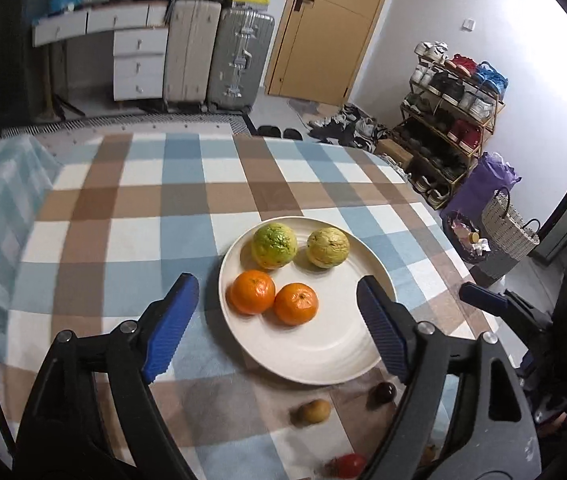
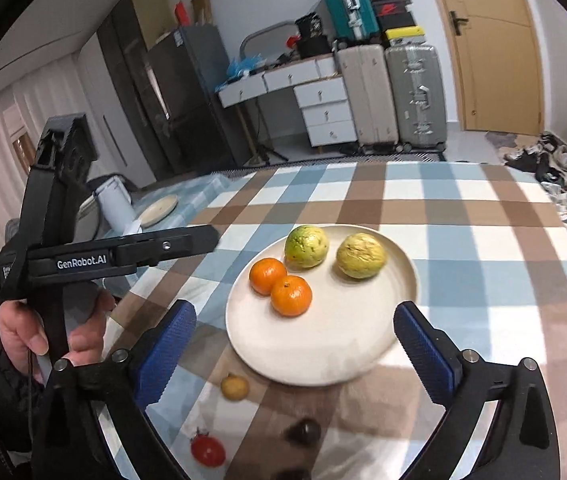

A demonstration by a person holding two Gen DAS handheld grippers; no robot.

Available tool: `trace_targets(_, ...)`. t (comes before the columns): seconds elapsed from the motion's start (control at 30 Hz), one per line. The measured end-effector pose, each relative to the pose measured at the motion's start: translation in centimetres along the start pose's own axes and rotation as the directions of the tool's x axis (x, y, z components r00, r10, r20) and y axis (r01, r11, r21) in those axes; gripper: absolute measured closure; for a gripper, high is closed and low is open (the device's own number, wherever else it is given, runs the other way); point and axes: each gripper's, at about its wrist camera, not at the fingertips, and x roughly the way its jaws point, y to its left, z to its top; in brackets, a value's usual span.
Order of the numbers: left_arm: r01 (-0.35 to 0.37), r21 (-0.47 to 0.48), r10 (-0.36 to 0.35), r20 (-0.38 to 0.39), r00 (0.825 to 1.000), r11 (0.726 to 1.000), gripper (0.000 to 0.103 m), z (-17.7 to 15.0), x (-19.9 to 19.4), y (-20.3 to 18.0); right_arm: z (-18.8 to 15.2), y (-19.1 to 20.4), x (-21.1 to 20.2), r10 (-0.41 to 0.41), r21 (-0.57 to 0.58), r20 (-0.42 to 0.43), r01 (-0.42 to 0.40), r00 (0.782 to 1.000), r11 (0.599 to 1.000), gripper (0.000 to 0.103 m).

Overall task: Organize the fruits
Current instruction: 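Withdraw both open tools from the plate toward the remaining fruits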

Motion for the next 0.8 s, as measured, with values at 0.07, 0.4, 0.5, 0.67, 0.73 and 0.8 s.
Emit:
trace_targets(0.07, -0.006, 0.015, 0.006, 0.011, 1.0, 1.0, 0.021, -0.4, -1.7, -0.7, -0.6, 0.1, -1.6, -0.01, 0.006, 0.02, 0.009, 1.0, 1.0, 0.0)
trace_targets(0.4, -0.043, 0.043, 0.037, 0.122, 0.992, 0.998, 0.002, -4.8, -9.8, -4.0, -2.7, 2.3, -7.3, -0.036, 0.009, 0.091, 0.035, 0.995, 0.999, 0.0)
trace_targets(0.5, -0.05, 0.046, 0.043, 0.139, 0.989, 0.998, 0.001, -6.4, -11.8, -4.8, -3.3, 3.3, -8.8, -0.046, -0.003, 0.115, 0.046, 0.992, 0.999, 0.0)
trace_targets(0.67, -0.051, 0.046, 0.044, 0.15, 0.988, 0.998, 0.001, -9.0, -13.8, -5.6, -4.8, 4.5, -10.9, -0.05, -0.002, 0.14, 0.05, 0.989, 0.999, 0.0)
trace_targets(0.73, -0.06, 0.045, 0.053, 0.149, 0.987, 0.997, 0.001, -10.3, -14.5, -5.8, -5.5, 4.9, -11.5, -0.049, -0.003, 0.147, 0.049, 0.988, 0.999, 0.0)
trace_targets(0.8, -0.072, 0.043, 0.065, 0.151, 0.987, 0.997, 0.001, -11.5, -14.9, -6.0, -6.2, 5.3, -12.0, -0.051, -0.005, 0.143, 0.052, 0.988, 0.999, 0.0)
